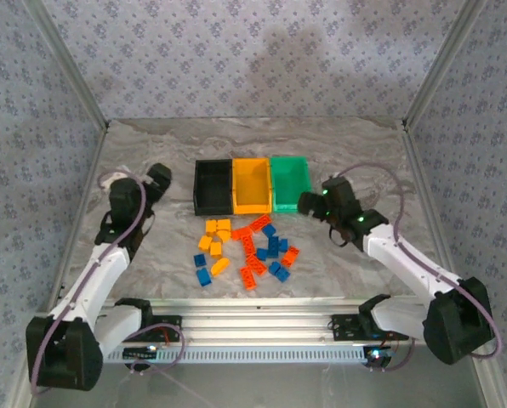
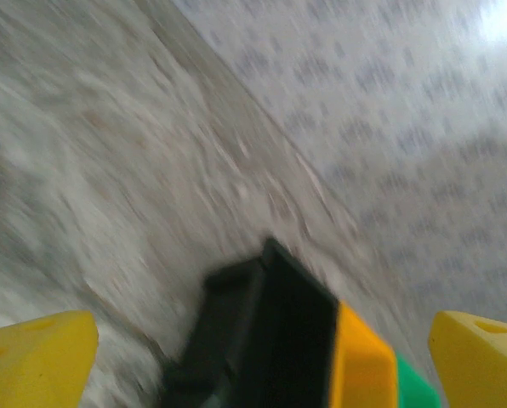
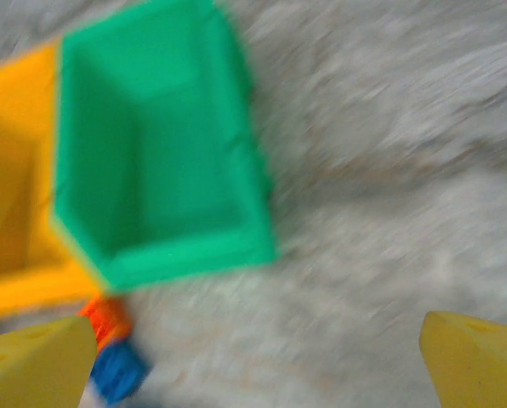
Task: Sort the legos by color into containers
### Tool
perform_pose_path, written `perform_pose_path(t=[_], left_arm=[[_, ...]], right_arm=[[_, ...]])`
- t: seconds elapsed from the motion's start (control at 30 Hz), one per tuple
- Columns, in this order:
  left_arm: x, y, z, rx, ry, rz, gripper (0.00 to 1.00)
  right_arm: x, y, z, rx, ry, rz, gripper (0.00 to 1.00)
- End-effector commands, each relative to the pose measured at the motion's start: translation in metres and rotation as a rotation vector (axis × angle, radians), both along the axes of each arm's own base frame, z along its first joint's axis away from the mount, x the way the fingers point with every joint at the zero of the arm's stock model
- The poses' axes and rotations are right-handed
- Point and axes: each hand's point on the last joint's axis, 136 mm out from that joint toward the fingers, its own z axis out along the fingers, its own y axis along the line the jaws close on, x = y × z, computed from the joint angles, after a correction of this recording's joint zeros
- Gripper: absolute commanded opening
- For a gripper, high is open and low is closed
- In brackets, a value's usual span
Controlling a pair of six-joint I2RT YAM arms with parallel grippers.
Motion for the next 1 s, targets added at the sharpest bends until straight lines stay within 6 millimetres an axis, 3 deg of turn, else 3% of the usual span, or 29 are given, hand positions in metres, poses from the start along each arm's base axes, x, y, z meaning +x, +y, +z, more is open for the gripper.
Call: perform_pose_path(t=[0.0, 0.13, 0.37, 0.53, 0.97], left_arm=[[-0.022, -0.038, 0.006, 0.029, -0.001, -0.131, 1.0], [-0.051, -0.057, -0.014, 0.048, 0.095, -0.211, 0.99], [-0.084, -0.078, -0.043, 0.077, 0.211, -0.337, 1.0], [-0.093, -0.077, -0.058, 0.082, 0.254, -0.347, 1.0], [-0.096, -0.078, -0.064, 0.074, 0.259, -0.352, 1.0]], right_arm=[[-0.039, 0.023, -0.032, -0.042, 0.133, 0.108, 0.96], [-0.049, 0.055, -0.048, -0.082, 0.178, 0.211, 0.83], [-0.053, 0.083, -0.073, -0.151, 0.231, 0.278, 0.63], [-0.056, 0.082, -0.086, -0.201, 0.252, 0.278, 0.57], [-0.052, 0.081, -0.095, -0.244, 0.27, 0.266, 0.51]])
